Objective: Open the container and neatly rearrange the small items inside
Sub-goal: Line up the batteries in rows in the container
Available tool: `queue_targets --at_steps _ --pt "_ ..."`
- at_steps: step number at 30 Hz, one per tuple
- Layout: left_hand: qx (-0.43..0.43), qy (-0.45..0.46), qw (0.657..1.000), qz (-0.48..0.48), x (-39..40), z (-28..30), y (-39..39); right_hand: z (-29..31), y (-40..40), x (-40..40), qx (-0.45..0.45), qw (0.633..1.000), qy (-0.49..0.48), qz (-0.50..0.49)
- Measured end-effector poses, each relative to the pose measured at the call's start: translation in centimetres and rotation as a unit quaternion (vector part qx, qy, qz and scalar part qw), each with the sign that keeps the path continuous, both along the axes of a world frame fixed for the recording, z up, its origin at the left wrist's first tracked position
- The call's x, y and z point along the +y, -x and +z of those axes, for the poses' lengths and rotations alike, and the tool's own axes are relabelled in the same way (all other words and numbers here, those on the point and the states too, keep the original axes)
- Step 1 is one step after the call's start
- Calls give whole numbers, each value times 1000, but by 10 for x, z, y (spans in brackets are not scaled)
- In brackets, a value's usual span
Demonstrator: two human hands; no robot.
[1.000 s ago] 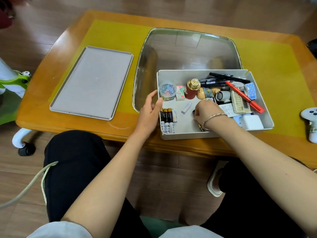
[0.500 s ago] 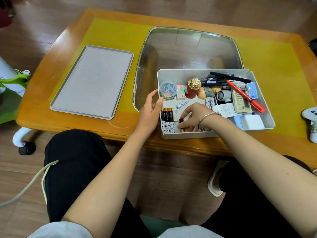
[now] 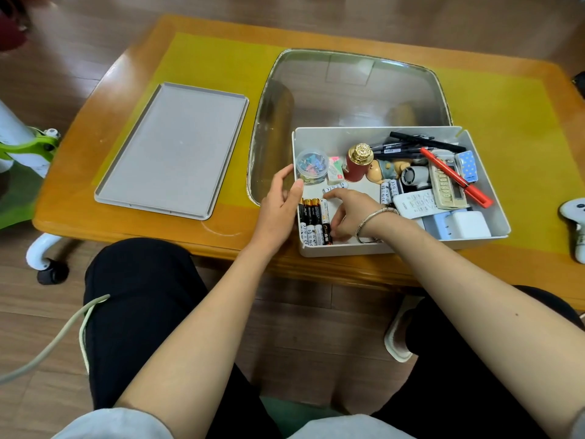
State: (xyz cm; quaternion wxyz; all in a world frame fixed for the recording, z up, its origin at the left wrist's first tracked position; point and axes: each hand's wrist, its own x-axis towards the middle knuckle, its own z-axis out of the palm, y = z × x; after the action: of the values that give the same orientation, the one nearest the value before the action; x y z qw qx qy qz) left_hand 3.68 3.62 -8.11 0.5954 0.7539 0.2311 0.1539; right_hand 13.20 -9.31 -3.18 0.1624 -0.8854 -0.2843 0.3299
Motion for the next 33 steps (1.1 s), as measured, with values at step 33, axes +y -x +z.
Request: queue_targets --at_steps 33 --pt "5 6 1000 6 -2 5 0 -24 -13 7 -114 992 -6 -47"
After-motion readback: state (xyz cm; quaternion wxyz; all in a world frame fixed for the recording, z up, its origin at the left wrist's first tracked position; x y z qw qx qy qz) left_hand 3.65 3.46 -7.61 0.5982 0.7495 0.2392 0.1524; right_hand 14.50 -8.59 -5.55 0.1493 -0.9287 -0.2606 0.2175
